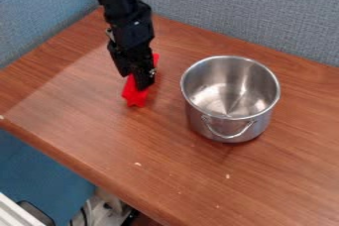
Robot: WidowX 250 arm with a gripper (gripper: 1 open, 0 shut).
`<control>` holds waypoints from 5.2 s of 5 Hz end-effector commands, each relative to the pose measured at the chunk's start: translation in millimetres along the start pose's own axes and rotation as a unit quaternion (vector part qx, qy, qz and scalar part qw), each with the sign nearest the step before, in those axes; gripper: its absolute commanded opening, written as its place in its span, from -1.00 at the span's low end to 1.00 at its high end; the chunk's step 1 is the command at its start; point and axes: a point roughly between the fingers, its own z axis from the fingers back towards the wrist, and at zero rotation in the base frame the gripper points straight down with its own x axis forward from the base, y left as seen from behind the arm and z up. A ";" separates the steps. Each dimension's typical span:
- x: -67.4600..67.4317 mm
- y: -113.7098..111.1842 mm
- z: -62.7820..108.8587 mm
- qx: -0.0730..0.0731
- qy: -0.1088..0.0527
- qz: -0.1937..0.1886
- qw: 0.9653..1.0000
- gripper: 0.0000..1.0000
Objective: Put the red object in the metal pot
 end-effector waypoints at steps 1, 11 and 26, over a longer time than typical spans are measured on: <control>-23.0 -6.6 -46.7 -0.052 0.057 0.000 0.997 -1.00; -21.5 -19.6 13.6 0.014 0.062 0.039 0.997 -1.00; 70.1 -128.5 16.8 0.021 0.002 -0.065 0.998 1.00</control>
